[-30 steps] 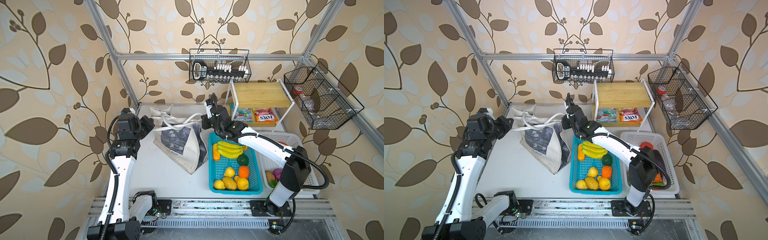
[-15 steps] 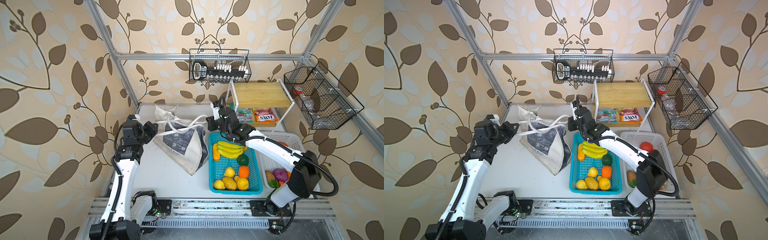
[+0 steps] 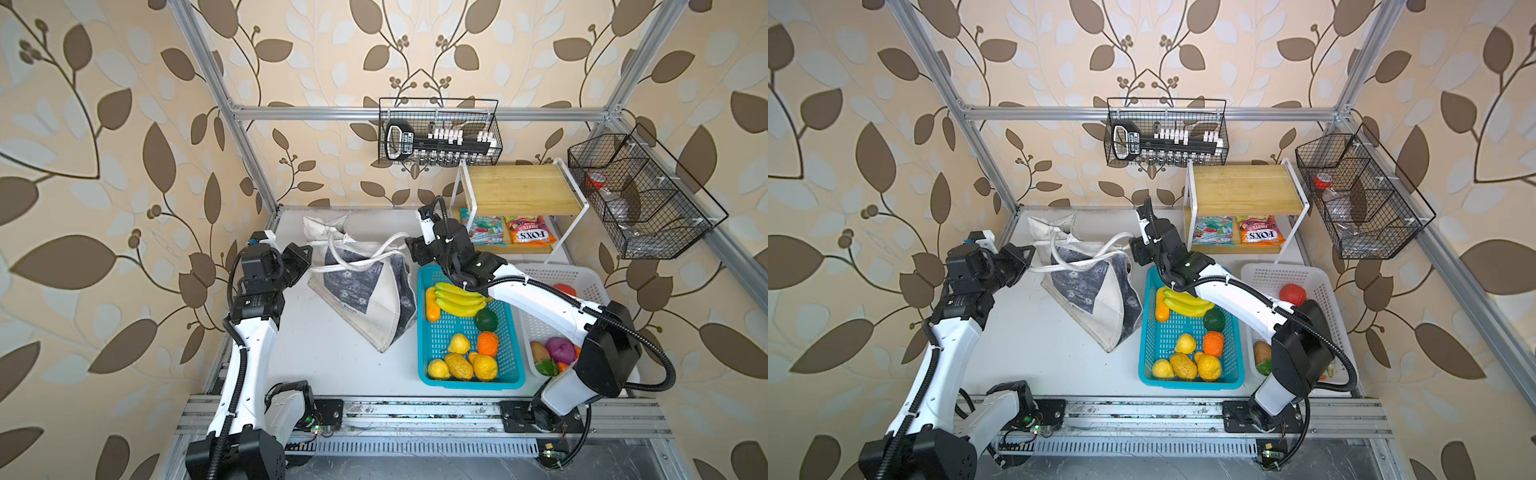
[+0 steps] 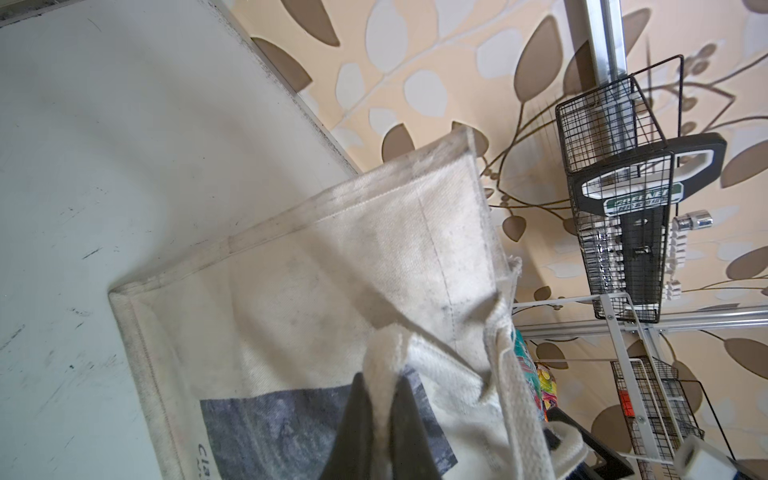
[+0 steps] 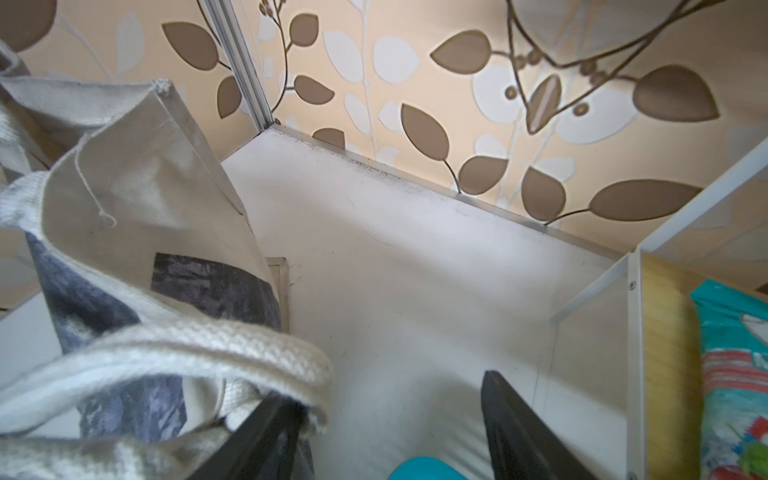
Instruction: Place the food into the grocery bag and tie it
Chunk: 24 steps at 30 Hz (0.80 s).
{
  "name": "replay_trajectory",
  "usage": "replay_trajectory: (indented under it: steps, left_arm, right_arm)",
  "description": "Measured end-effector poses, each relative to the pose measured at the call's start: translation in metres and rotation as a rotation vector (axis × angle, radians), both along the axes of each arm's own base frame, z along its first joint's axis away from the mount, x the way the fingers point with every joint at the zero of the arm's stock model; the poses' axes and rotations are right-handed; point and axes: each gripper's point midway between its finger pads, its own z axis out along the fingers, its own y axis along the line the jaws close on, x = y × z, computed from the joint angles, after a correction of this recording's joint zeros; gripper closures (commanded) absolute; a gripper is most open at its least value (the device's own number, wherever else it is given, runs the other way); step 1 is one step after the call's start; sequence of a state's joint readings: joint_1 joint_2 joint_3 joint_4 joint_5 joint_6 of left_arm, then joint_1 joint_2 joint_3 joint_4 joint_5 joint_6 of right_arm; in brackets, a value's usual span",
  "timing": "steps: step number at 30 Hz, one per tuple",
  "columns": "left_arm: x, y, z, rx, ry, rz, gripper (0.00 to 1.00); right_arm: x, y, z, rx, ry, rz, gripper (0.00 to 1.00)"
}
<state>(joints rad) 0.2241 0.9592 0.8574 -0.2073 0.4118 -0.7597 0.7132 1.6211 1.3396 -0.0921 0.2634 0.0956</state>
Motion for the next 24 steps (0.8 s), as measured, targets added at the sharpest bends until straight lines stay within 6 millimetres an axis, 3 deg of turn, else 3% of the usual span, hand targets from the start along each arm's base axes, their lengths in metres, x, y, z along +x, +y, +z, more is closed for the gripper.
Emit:
replay_trajectory:
  steps: [3,10,14,17,21,24]
  left_arm:
    - [0.002,0.001,-0.001,-0.001,0.0,0.0,1.0]
    - [0.006,0.003,-0.007,-0.007,0.016,0.0,1.0]
    - [0.006,0.002,-0.007,-0.01,0.015,-0.006,1.0]
    - [0.007,0.001,-0.008,-0.013,0.018,-0.011,1.0]
    - [0.008,-0.001,-0.01,-0.018,0.024,-0.02,1.0]
    - [0.01,-0.001,-0.011,-0.022,0.027,-0.026,1.0]
  right_arm:
    - [-0.004,0.012,0.006,-0.065,-0.052,0.052,0.31]
    - [-0.027,0.062,0.014,-0.186,-0.166,0.219,0.31]
    - [-0.028,0.07,0.015,-0.24,-0.216,0.254,0.32]
    - [-0.033,0.076,0.016,-0.274,-0.242,0.28,0.45]
    - [-0.04,0.084,0.017,-0.269,-0.249,0.351,0.47]
    - [-0.044,0.089,0.017,-0.265,-0.256,0.401,0.41]
